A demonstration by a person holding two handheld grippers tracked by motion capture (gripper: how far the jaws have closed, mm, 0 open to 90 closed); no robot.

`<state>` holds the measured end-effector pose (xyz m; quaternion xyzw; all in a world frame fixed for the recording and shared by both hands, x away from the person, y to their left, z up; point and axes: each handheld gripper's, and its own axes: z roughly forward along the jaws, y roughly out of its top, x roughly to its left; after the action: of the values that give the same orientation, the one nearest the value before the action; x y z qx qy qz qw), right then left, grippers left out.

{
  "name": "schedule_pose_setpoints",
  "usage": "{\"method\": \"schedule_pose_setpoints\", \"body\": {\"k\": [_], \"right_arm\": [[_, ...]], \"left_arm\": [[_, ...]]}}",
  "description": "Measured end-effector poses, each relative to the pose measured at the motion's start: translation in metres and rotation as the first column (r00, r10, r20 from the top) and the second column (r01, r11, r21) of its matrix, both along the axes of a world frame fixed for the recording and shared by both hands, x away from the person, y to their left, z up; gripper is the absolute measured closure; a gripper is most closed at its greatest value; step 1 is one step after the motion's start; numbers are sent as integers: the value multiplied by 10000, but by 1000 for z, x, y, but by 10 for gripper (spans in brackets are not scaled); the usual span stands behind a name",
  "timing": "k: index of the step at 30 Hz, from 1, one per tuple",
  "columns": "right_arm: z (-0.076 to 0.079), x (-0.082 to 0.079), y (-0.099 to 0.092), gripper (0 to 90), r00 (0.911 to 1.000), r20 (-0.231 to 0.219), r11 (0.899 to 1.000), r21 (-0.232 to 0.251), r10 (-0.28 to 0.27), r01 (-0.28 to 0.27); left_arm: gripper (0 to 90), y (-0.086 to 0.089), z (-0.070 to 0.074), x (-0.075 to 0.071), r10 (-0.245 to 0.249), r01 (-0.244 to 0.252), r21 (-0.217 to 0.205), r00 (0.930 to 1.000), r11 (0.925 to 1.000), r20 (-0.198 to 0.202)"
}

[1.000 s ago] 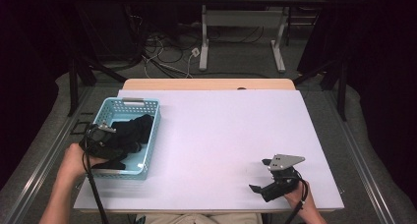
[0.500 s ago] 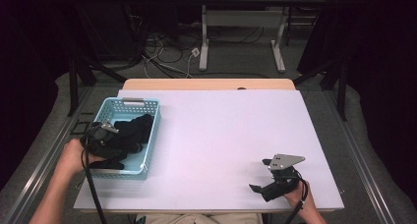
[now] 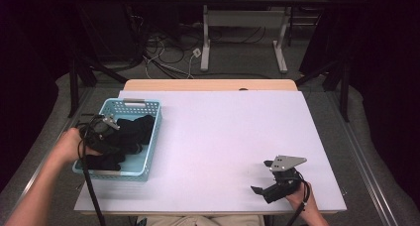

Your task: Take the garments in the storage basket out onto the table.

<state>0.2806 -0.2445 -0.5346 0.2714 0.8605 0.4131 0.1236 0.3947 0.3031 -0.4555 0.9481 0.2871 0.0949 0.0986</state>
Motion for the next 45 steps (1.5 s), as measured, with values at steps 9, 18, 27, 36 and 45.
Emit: {"method": "schedule_pose_setpoints", "body": {"k": [9, 18, 27, 36, 45], "right_arm": [[0, 0, 0, 15, 9999, -89, 10000, -72, 60, -60], [-1, 0, 0, 15, 9999, -123, 10000, -43, 21, -22], [-1, 1, 0, 15, 10000, -37, 10000, -36, 38, -39], [-1, 1, 0, 15, 9999, -137, 10000, -46, 8, -9], [-1, 1, 0, 15, 10000, -34, 10000, 2, -44, 44]], "left_arm": [[536, -8, 18, 14, -496, 504, 783, 9987, 9957, -117], [537, -13, 38, 22, -1646, 1592, 1547, 9861, 9750, 228], [537, -13, 51, 30, -1746, 1694, 1532, 9844, 9736, 210], [537, -18, 70, 36, -2207, 2132, 1708, 9750, 9620, 256], [537, -23, 78, 38, -2667, 2562, 1857, 9632, 9486, 337]]}}
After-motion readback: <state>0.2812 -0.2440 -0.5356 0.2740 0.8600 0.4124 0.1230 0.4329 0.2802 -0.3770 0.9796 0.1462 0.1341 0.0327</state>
